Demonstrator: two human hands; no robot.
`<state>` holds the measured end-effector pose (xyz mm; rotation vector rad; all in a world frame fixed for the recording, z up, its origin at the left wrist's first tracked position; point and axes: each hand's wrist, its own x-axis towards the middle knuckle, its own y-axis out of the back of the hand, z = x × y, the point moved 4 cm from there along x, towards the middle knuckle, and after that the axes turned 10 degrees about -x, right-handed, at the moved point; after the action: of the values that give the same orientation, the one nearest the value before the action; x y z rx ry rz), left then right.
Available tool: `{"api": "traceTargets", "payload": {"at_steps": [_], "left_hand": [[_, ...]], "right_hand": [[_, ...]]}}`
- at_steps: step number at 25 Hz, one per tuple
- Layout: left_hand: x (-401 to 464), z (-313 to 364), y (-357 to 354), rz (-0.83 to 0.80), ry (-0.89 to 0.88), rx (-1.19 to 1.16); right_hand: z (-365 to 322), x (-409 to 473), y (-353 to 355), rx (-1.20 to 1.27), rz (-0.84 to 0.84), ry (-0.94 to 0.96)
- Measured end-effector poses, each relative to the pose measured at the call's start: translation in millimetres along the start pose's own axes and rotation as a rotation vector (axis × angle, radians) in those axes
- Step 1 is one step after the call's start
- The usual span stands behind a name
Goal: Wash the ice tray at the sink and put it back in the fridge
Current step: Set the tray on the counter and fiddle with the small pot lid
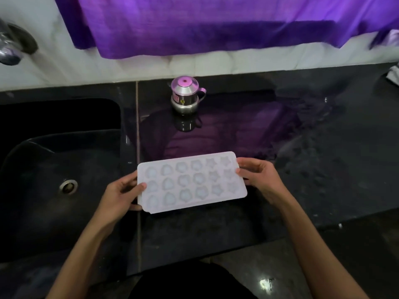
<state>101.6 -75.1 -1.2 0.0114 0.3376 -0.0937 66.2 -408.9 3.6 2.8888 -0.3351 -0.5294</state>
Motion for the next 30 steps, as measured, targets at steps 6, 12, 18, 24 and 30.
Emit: {"api": "traceTargets", "payload": {"at_steps": [6,12,18,24,30], "left_hand": [[4,5,-18,0.098,0.011,-0.001],[6,-5,-22,0.185,0.04,0.001],[7,-1,-12,0.273,-0.005,0.163],[18,38,-5,0.329,-0.139,0.23],[86,75,-52,0.2,-0.134,0.05]], "right_hand": [[8,26,9,0.017,-0.032,-0.008],[17,32,8,0.003,-0.019,-0.037],[1,29,17,-0.077,0.047,0.009],[-47,42,14,-0.161,0.06,0.137],[-99,108,-22,-0.109,0.075,0.198]]}}
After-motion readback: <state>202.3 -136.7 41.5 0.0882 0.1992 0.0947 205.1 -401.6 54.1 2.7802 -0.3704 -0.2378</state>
